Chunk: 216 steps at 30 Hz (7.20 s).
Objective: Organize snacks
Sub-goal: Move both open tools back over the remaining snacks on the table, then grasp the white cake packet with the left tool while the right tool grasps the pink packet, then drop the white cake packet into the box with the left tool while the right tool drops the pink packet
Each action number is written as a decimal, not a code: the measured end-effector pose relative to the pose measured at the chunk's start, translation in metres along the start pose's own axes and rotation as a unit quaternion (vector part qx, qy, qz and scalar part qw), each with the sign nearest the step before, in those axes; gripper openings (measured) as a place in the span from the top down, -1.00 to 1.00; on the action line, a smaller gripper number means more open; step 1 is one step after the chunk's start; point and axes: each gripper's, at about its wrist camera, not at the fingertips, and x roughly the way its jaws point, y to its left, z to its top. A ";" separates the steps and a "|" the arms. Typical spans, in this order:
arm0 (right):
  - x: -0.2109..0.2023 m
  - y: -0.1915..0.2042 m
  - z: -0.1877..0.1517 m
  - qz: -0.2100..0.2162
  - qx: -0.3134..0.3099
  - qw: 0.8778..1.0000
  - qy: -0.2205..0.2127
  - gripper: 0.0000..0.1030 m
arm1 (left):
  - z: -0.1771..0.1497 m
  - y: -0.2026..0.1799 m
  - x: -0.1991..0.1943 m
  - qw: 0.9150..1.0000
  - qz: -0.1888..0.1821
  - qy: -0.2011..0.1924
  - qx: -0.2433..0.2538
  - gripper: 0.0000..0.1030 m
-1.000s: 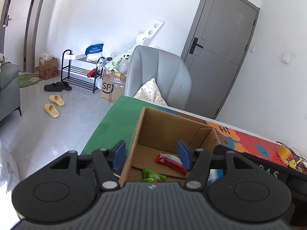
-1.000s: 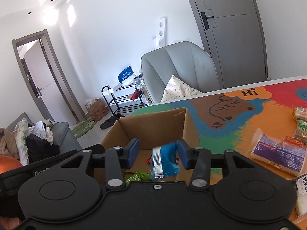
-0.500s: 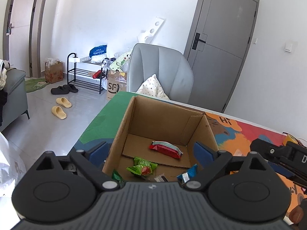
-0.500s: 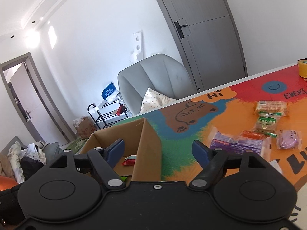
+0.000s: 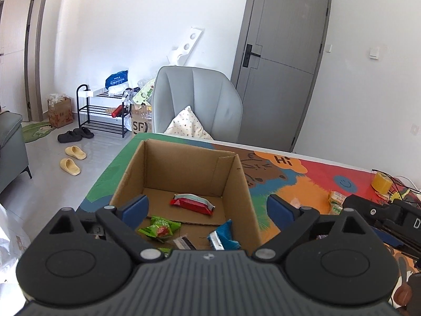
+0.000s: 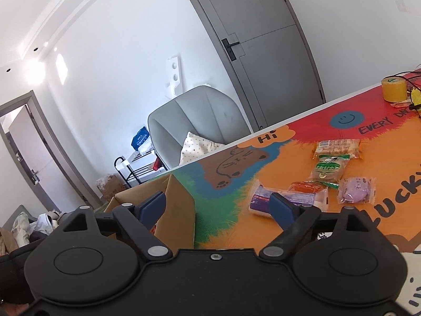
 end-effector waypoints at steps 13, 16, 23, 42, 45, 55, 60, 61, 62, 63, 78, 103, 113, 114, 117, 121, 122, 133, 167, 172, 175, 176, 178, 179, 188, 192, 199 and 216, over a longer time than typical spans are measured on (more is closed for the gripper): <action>-0.026 -0.047 0.004 -0.031 0.025 0.999 -0.013 -0.74 | -0.012 -0.057 -0.004 0.998 -0.048 0.009 0.044 -0.86; -0.031 -0.059 0.005 -0.039 0.030 0.999 -0.014 -0.74 | -0.015 -0.071 -0.003 0.997 -0.058 0.012 0.050 -0.86; -0.038 -0.094 0.003 -0.068 0.055 0.996 -0.014 -0.74 | -0.028 -0.105 0.007 0.994 -0.079 0.028 0.071 -0.86; -0.021 -0.164 -0.014 -0.092 0.115 0.989 0.024 -0.34 | -0.067 -0.156 0.060 0.988 -0.093 0.098 0.070 -0.85; -0.016 -0.168 -0.015 -0.089 0.117 0.989 0.031 -0.23 | -0.074 -0.162 0.068 0.987 -0.094 0.112 0.064 -0.83; -0.011 -0.174 -0.019 -0.099 0.126 0.987 0.025 -0.21 | -0.093 -0.175 0.086 0.983 -0.093 0.142 0.070 -0.73; -0.011 -0.176 -0.020 -0.098 0.133 0.986 0.023 -0.21 | -0.100 -0.183 0.089 0.979 -0.096 0.154 0.094 0.03; -0.010 -0.176 -0.019 -0.096 0.131 0.986 0.024 -0.21 | -0.099 -0.183 0.090 0.979 -0.092 0.157 0.092 0.05; -0.010 -0.176 -0.019 -0.096 0.130 0.987 0.024 -0.21 | -0.098 -0.182 0.091 0.979 -0.093 0.160 0.089 0.08; -0.009 -0.176 -0.019 -0.095 0.130 0.987 0.024 -0.21 | -0.097 -0.181 0.091 0.979 -0.094 0.161 0.087 0.10; 0.016 -0.171 -0.010 -0.086 0.135 0.987 0.030 -0.24 | -0.060 -0.157 0.086 0.988 -0.084 0.117 0.062 0.13; 0.087 -0.146 0.011 -0.130 0.079 0.985 0.077 0.25 | -0.018 -0.132 0.124 0.993 -0.047 0.104 0.018 0.14; 0.057 -0.151 -0.001 -0.106 0.098 0.988 0.046 0.46 | -0.022 -0.133 0.114 0.994 -0.045 0.096 0.026 0.14; 0.053 -0.151 -0.001 -0.103 0.101 0.989 0.042 0.47 | -0.023 -0.133 0.112 0.994 -0.045 0.096 0.027 0.14; 0.043 -0.149 -0.002 -0.097 0.105 0.989 0.031 0.47 | -0.021 -0.133 0.105 0.994 -0.045 0.091 0.031 0.14; 0.028 -0.145 0.000 -0.087 0.108 0.990 0.014 0.47 | -0.018 -0.131 0.092 0.995 -0.045 0.078 0.032 0.14; 0.025 -0.144 0.001 -0.084 0.107 0.991 0.010 0.47 | -0.017 -0.129 0.088 0.996 -0.044 0.075 0.031 0.14; -0.007 -0.123 0.006 -0.050 0.104 0.993 -0.027 0.47 | -0.005 -0.117 0.052 0.998 -0.035 0.042 0.033 0.14; -0.005 -0.020 0.012 0.028 0.040 0.998 -0.028 0.47 | 0.024 -0.006 0.001 0.998 0.000 -0.011 -0.055 0.14; 0.008 -0.002 0.011 0.038 0.029 0.999 -0.018 0.47 | 0.026 0.015 0.007 0.997 0.006 -0.008 -0.071 0.13; 0.017 0.008 0.010 0.043 0.019 0.999 -0.009 0.47 | 0.026 0.026 0.014 0.997 0.013 -0.001 -0.081 0.13; 0.019 0.010 0.010 0.045 0.016 0.999 -0.006 0.47 | 0.026 0.031 0.016 0.996 0.013 0.000 -0.084 0.14; 0.024 0.017 0.010 0.050 0.013 0.999 0.000 0.47 | 0.027 0.037 0.020 0.996 0.015 0.002 -0.090 0.14; 0.027 0.021 0.010 0.052 0.010 0.999 0.003 0.47 | 0.027 0.039 0.022 0.996 0.015 0.005 -0.092 0.13; 0.053 0.049 0.011 0.076 -0.009 0.997 0.025 0.47 | 0.031 0.058 0.041 0.995 0.002 0.014 -0.096 0.07; 0.066 0.064 0.009 0.085 -0.019 0.995 0.040 0.47 | 0.035 0.068 0.038 0.994 0.003 0.004 -0.105 0.00; 0.084 0.087 0.007 0.110 -0.024 0.992 0.058 0.43 | 0.037 0.092 0.030 0.992 0.022 -0.005 -0.121 -0.09; 0.046 0.043 0.002 0.029 -0.004 0.999 0.042 -0.18 | 0.028 0.062 0.019 0.995 0.009 -0.014 -0.094 -0.80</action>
